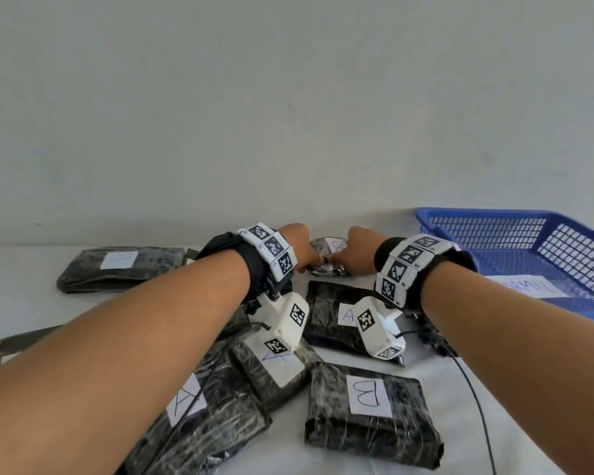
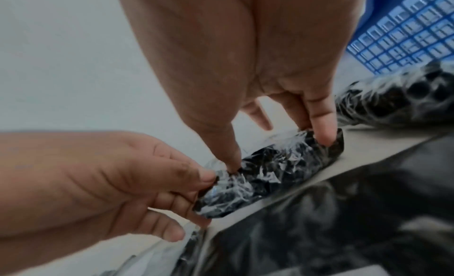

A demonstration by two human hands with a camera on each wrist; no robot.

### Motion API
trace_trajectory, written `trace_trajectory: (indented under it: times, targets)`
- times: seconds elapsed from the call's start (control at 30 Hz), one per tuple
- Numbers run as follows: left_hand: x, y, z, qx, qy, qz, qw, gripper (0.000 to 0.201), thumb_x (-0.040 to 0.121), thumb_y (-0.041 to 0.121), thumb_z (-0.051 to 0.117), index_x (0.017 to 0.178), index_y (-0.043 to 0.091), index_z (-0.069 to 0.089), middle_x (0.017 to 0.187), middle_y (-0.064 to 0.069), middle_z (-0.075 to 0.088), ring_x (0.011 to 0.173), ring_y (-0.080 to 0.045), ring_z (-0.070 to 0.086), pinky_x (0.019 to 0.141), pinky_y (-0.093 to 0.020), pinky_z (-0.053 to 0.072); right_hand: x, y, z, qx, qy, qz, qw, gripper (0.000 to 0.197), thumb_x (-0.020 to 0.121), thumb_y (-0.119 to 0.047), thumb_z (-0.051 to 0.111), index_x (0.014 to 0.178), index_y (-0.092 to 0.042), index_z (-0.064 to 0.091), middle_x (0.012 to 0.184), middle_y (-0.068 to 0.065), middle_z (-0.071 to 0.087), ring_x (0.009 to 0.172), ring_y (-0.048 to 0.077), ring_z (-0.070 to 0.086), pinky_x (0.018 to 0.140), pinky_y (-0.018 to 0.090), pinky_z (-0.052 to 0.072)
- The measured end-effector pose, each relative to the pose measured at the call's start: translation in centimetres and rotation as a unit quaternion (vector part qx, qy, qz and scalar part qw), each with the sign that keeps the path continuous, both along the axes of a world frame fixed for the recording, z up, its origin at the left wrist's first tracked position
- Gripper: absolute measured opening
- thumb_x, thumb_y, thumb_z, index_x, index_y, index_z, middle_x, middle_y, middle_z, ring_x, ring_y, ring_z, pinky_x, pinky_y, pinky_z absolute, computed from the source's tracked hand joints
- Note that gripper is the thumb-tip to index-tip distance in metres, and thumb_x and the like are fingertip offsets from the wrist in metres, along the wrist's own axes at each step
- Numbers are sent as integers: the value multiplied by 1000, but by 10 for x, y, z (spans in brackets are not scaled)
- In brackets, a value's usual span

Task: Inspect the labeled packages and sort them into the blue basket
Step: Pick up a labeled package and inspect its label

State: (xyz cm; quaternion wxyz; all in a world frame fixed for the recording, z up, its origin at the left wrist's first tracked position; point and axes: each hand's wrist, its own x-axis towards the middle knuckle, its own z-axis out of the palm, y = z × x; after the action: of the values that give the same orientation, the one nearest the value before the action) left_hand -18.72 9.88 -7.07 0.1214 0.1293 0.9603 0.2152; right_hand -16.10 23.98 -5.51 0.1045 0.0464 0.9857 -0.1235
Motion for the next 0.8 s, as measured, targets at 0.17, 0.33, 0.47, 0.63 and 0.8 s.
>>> trace_trajectory:
  times: [0.17, 0.33, 0.47, 0.63, 0.8]
  targets:
    - [3, -27, 15, 205, -13, 46, 978, 24, 99, 15, 69, 112, -4, 66, 109, -18, 72, 101, -33, 72, 85, -45, 63, 3, 8, 6, -185, 76, -91, 976, 47, 88, -41, 81, 101, -3, 56, 90, 7, 60, 89, 25, 60, 76, 35, 49]
    - [42, -54, 58, 431, -13, 59, 900, 27, 95, 14, 73, 116, 10, 56, 114, -9, 64, 103, -20, 69, 79, -37, 64, 31, 3, 33, -376, 168, -90, 907, 79, 69, -58, 89, 125, -10, 60, 119, 8, 69, 106, 25, 69, 89, 41, 60]
    - [85, -65, 97, 533, 25, 49, 844, 24, 96, 23, 73, 106, 11, 55, 96, -5, 69, 82, -14, 72, 78, -38, 66, 71, -14, 68, -466, 209, -31, 859, 69, 80, -35, 90, 132, -10, 52, 120, 6, 70, 108, 23, 70, 88, 36, 60]
    - [140, -86, 134, 584, 51, 25, 809, 33, 98, 17, 68, 129, 13, 56, 108, -9, 71, 88, -19, 74, 75, -36, 64, 130, -29, 113, -581, 246, 28, 776, 49, 94, -23, 76, 134, -9, 51, 118, 12, 74, 114, 35, 72, 98, 48, 58]
    - [195, -103, 146, 553, 88, -45, 827, 17, 99, 16, 63, 113, 10, 69, 95, -2, 78, 88, -14, 75, 79, -32, 64, 179, -39, 132, -613, 260, 103, 738, 28, 104, -17, 63, 127, -1, 64, 119, 16, 77, 112, 34, 74, 102, 49, 58]
